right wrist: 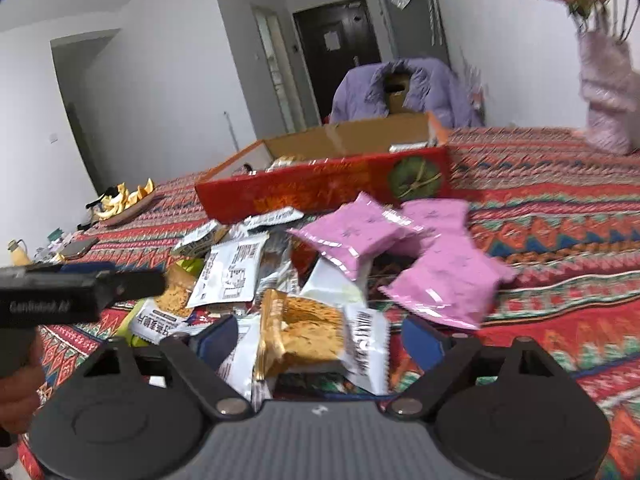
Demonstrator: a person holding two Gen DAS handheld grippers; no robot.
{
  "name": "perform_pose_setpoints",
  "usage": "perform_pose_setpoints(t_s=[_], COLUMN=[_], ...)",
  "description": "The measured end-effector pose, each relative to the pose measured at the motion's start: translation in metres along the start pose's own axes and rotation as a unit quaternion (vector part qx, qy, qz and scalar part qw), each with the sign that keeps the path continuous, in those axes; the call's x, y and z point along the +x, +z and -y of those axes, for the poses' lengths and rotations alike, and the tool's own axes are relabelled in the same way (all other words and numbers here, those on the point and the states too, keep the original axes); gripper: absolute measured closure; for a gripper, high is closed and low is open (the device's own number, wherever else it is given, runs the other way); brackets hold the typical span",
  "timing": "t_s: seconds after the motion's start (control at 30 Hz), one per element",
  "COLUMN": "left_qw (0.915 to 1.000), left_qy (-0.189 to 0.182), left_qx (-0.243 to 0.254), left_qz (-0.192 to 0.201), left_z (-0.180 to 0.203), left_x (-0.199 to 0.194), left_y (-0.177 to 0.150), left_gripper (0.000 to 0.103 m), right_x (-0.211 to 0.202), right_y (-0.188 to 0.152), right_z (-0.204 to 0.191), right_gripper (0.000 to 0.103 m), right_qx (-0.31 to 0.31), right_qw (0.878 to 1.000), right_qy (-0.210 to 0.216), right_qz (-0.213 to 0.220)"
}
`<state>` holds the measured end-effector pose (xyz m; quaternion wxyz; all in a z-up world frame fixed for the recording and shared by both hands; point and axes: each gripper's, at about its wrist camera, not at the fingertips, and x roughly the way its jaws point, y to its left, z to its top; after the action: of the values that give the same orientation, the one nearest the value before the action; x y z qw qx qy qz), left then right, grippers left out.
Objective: Organize snacks
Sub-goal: 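Grasp an oat crisp packet with the right tool while the left tool grasps a white packet, then carry both held packets over the cardboard box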
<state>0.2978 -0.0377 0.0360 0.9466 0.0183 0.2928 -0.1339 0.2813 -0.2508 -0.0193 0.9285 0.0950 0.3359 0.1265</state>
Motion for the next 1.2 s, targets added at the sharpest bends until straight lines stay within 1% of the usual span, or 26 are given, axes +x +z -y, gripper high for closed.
perform_pose_setpoints(t_s=[0.03,0.07,0.1,0.17,0.27,0.33,0.37,0.47,0.5,0.57,0.7,0.93,1.07,1.2], left_qw=[1.0,0.9999,0.9997,0.9994,0.9992,0.9991,0.9989,0.9987,0.9988,0.9991,0.9996,0.9995,0.9988,0.9982], left_qy=[-0.002,-0.006,-0.009,-0.02,-0.018,-0.015,-0.011,-0.013,-0.012,-0.009,-0.013,-0.008,-0.003,0.01], left_qx=[0.003,0.008,0.011,0.007,-0.002,-0.008,-0.013,-0.023,-0.021,-0.018,-0.018,-0.024,-0.033,-0.037], left_qz=[-0.005,-0.011,-0.018,-0.026,-0.035,-0.039,-0.043,-0.043,-0.042,-0.038,-0.017,0.018,0.034,0.046], left_z=[0.003,0.007,0.011,0.015,0.021,0.022,0.021,0.019,0.019,0.02,0.021,0.02,0.018,0.015], left_x=[0.009,0.018,0.025,0.04,0.057,0.065,0.069,0.07,0.068,0.062,0.035,-0.026,-0.056,-0.079], left_y=[0.002,0.004,0.005,0.008,0.009,0.009,0.009,0.009,0.009,0.011,0.012,0.006,-0.005,-0.019], left_gripper=[0.018,0.02,0.021,0.021,0.023,0.029,0.039,0.047,0.051,0.054,0.055,0.055,0.055,0.055], right_x=[0.005,0.008,0.01,0.008,0.005,0.003,0.003,0.005,0.005,0.002,-0.01,-0.058,-0.08,-0.095], right_y=[0.0,0.0,0.0,0.0,0.0,0.0,-0.001,-0.001,-0.002,-0.002,-0.006,-0.011,-0.016,-0.021], right_z=[0.002,0.004,0.006,0.012,0.019,0.022,0.023,0.024,0.024,0.02,0.016,-0.001,-0.015,-0.027], right_gripper=[0.027,0.029,0.029,0.03,0.031,0.03,0.03,0.031,0.034,0.038,0.041,0.041,0.041,0.041], right_qx=[0.001,0.001,-0.001,-0.005,-0.021,-0.032,-0.035,-0.035,-0.037,-0.043,-0.048,-0.048,-0.064,-0.077], right_qw=[1.0,1.0,1.0,1.0,0.999,0.998,0.998,0.998,0.998,0.997,0.997,0.998,0.997,0.995], right_qy=[0.0,-0.002,0.0,-0.005,-0.031,-0.042,-0.044,-0.045,-0.047,-0.051,-0.042,-0.04,-0.039,-0.037], right_qz=[-0.004,-0.01,-0.012,-0.015,-0.024,-0.029,-0.031,-0.037,-0.038,-0.039,-0.035,0.014,0.031,0.041])
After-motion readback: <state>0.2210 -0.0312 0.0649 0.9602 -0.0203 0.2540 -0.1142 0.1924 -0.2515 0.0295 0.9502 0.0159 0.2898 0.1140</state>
